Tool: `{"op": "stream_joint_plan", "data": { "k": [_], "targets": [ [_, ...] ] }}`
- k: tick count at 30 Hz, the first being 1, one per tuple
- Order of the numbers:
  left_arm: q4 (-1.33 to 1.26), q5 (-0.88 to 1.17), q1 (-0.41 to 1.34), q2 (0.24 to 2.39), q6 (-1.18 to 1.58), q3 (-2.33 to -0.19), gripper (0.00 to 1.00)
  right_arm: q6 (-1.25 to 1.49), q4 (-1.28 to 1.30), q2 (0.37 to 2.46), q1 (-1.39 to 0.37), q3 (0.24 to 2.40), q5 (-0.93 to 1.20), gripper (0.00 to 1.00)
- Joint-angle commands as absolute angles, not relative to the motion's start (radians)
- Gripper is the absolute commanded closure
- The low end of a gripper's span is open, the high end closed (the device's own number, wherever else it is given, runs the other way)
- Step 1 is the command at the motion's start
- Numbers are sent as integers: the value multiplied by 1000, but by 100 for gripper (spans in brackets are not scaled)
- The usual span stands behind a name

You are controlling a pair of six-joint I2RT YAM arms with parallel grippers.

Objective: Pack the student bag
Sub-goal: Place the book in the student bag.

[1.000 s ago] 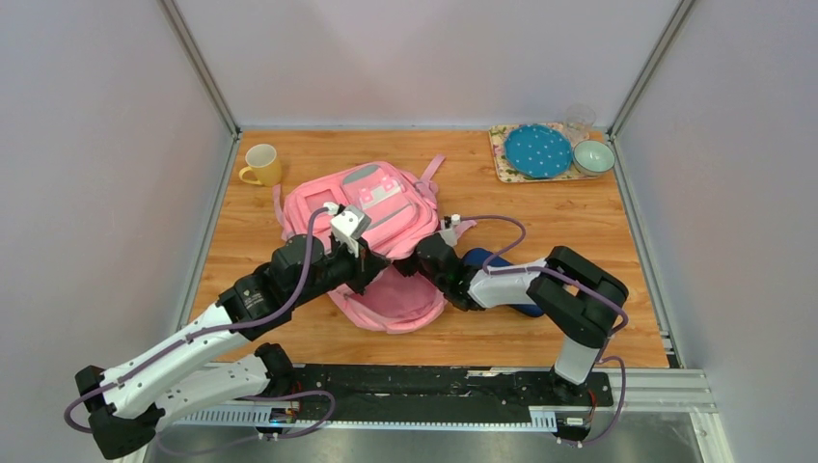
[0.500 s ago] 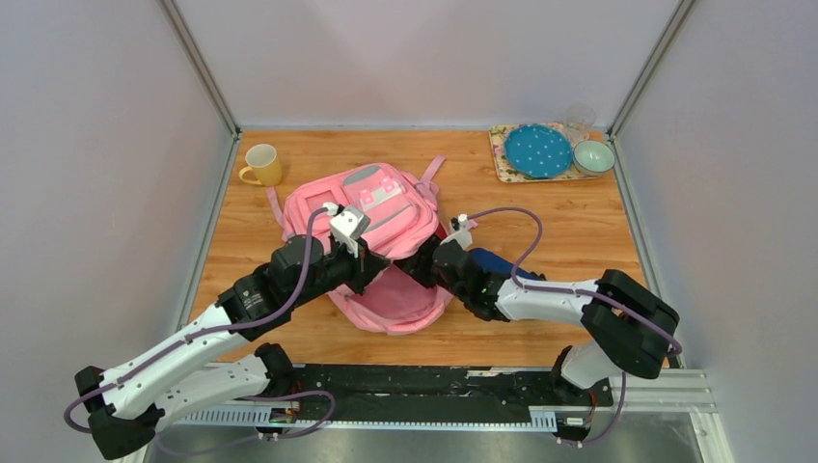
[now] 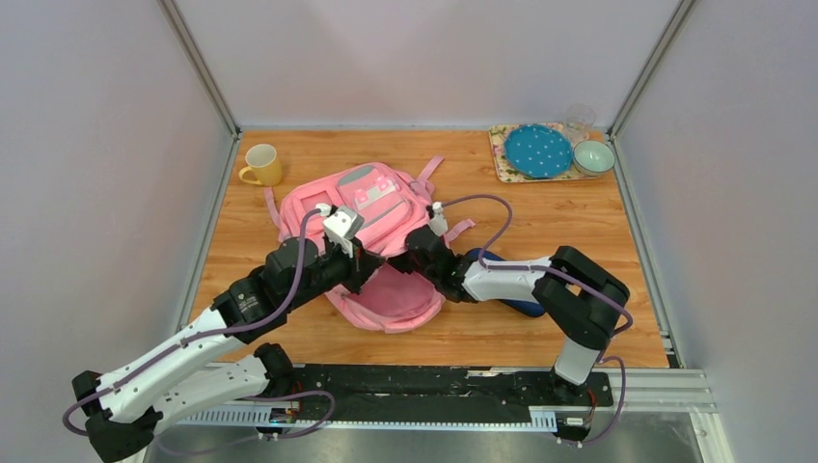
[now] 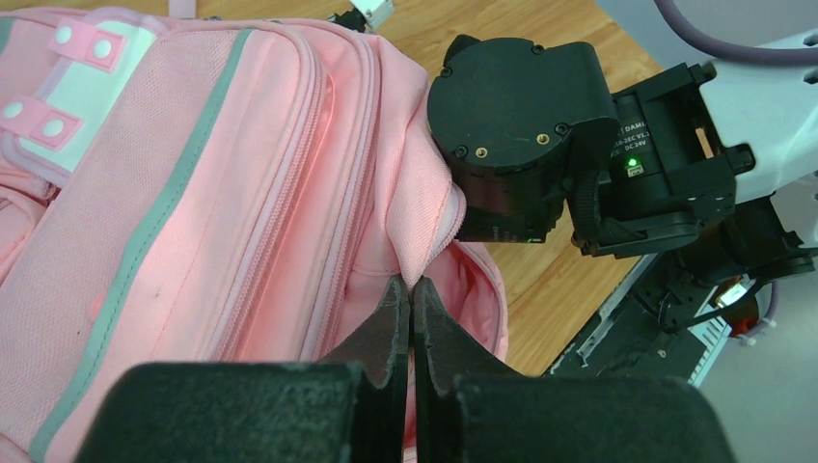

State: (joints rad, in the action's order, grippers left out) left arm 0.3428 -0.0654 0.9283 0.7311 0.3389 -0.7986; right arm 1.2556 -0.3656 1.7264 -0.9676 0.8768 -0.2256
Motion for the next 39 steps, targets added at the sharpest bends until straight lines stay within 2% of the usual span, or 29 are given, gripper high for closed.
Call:
{"op": "stream_joint_plan", "data": {
  "k": [1,3,5,10,15,18,22,23,24,25,28,31,33,39],
  "targets": [
    [244,-48,937,695,370,-812,100,1214,-469,1778,-976,966,-218,86],
    [242,-49,936,689,371,-805,100,1200,-459,1775,-974,968,-200,66],
    [245,-57,937,689,371,-796,100,1174,-454,1738,-976,941,-173,62],
    [239,-89,937,673,377,-759,100,1131,-537,1547,-983,676,-134,44],
    [224,-95,936,672,393,-724,100,1051,-357,1295,-1040,575,-152,34],
    [206,-98,936,675,416,-693,100,1022,-211,1235,-1078,560,-204,32],
    [227,-91,936,699,443,-689,100,1043,-161,1094,-1098,479,-242,32],
    [254,-87,936,707,446,-690,98,1048,-129,1057,-1104,453,-251,32],
    [267,-86,936,712,455,-692,89,1058,-103,1025,-1112,443,-264,32],
    [291,-75,937,713,462,-692,71,1060,-71,991,-1117,440,-296,32],
    [346,-72,936,700,491,-684,37,1063,93,841,-1129,431,-366,32],
    [415,-93,936,649,515,-677,25,1083,288,683,-1132,433,-435,32],
    [451,-130,936,591,543,-675,21,1094,424,559,-1132,430,-465,32],
    [626,-375,937,448,627,-655,20,1117,589,304,-1132,403,-499,32]
  ]
}}
